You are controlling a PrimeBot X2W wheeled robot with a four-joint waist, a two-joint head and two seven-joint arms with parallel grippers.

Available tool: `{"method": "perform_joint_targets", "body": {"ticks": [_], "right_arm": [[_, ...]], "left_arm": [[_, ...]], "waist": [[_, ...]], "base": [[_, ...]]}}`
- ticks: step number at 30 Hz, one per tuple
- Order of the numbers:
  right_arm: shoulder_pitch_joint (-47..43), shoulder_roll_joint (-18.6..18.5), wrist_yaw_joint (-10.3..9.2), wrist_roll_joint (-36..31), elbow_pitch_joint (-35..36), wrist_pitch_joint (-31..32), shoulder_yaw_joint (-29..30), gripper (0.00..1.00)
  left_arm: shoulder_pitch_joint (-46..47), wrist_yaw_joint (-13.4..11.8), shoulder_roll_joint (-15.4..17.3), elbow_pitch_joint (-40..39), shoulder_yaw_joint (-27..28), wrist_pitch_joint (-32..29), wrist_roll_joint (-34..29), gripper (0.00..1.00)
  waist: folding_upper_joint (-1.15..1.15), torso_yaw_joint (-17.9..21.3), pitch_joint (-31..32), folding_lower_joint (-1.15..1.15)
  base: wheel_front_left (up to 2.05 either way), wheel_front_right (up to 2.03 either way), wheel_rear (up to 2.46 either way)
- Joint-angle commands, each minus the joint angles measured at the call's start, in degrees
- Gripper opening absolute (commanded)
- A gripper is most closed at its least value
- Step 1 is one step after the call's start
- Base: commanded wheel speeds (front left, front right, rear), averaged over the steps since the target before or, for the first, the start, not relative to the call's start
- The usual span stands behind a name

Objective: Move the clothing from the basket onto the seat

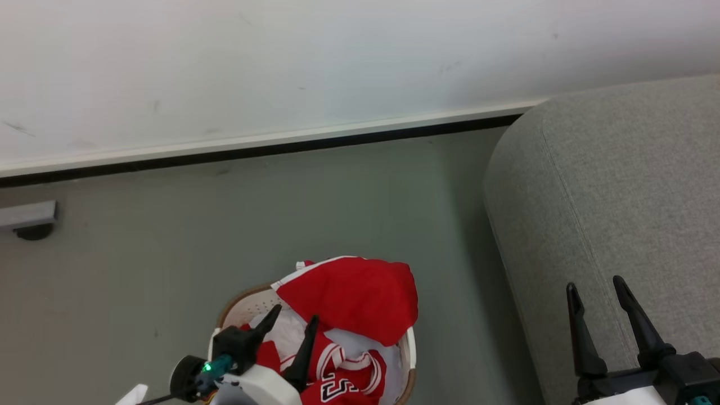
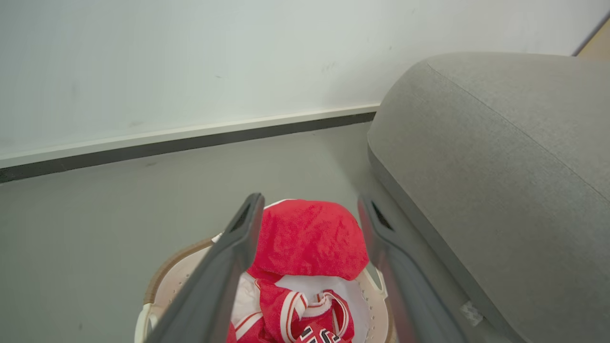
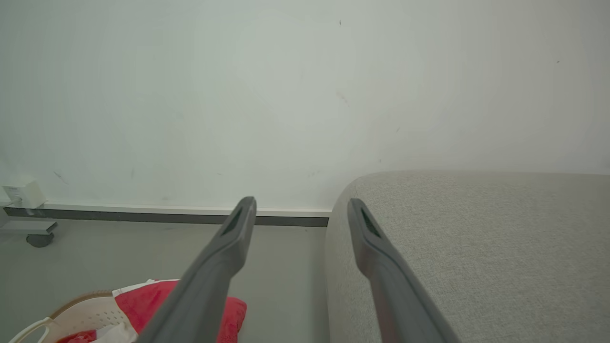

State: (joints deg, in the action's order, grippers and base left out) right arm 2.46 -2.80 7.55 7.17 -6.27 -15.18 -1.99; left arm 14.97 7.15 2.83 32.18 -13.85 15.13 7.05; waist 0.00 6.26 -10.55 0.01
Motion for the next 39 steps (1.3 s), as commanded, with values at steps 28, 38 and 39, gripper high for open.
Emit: {"method": "perform_joint_targets", "body": {"ticks": [28,38,39], "right_arm": [[14.86,-0.17,-0.13,1.61,14.16,0.04,-6.16,1.0],[16.41,-0.14,-0.12,3.41,19.22,0.04,-7.08,1.0],[16.51,-0.14,-0.12,3.76,19.6,0.04,-7.13,1.0]], "left_arm": [[35.9,-2.07,0.24,37.57,-15.28,-9.33,4.09,1.0],[39.87,-3.95,2.11,40.45,-16.58,-12.59,3.3,1.0],[40.32,-4.09,2.46,40.56,-16.74,-12.63,3.24,1.0]], "waist": [[0.0,3.1,-31.51,-0.01],[0.0,4.88,-37.42,-0.01],[0.0,5.09,-38.12,-0.01]], "base": [[0.0,0.0,0.0],[0.0,0.0,0.0],[0.0,0.0,0.0]]}}
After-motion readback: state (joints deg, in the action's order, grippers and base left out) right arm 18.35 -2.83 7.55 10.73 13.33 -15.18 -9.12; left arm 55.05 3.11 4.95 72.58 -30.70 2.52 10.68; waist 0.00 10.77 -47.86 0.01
